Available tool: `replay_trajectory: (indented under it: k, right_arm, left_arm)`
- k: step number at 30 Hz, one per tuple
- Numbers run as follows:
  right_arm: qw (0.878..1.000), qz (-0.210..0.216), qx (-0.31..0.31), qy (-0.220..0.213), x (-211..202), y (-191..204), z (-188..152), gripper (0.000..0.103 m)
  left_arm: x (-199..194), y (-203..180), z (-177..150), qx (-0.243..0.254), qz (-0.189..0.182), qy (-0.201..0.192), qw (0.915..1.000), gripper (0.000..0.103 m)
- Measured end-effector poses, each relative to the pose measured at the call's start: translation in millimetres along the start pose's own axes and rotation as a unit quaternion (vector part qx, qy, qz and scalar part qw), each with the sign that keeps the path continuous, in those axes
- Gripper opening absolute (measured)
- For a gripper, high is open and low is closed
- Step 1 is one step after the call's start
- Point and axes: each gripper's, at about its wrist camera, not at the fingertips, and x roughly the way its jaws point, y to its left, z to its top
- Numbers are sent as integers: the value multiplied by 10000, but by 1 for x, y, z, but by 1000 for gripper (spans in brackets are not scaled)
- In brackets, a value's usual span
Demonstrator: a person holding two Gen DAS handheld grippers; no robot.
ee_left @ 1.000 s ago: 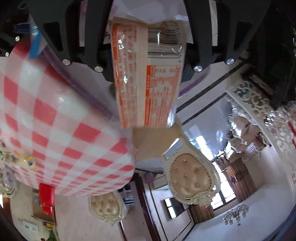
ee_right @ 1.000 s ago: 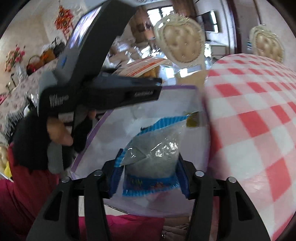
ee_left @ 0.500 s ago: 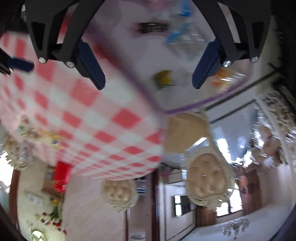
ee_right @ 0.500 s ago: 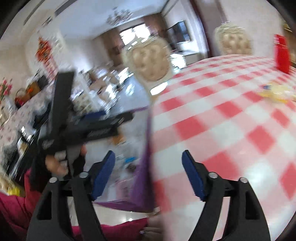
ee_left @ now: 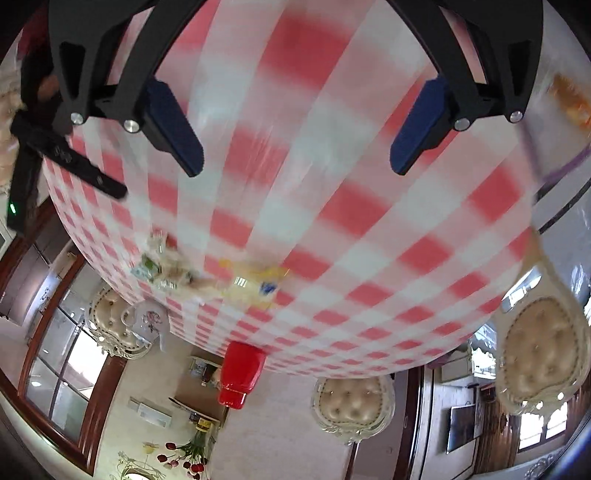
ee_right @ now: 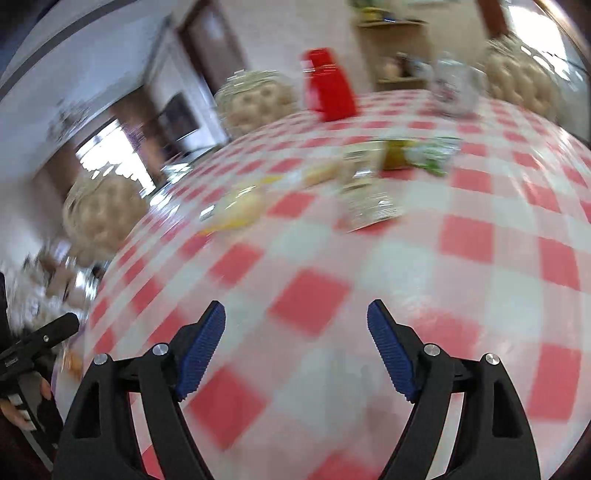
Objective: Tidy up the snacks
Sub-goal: 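Grasp the round bun in yellow-labelled bag with the left tool while the right tool grasps a white pastry packet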
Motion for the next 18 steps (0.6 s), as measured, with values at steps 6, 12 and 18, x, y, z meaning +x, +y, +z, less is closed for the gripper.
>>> replay_trajectory:
  k: [6, 12, 18]
  right_arm:
    - [9990, -46, 447, -38, 20, -41, 27, 80]
    - [9996, -76, 276, -75, 27, -46, 42, 87]
    - [9989, -362, -141, 248, 63, -44, 63, 87]
  left_arm:
    - [97, -45, 67, 15, 322, -94, 9994, 101]
    - [200, -50, 113, -348, 776, 492, 9952, 101]
    - [245, -77, 117, 541, 709, 863, 9923, 100]
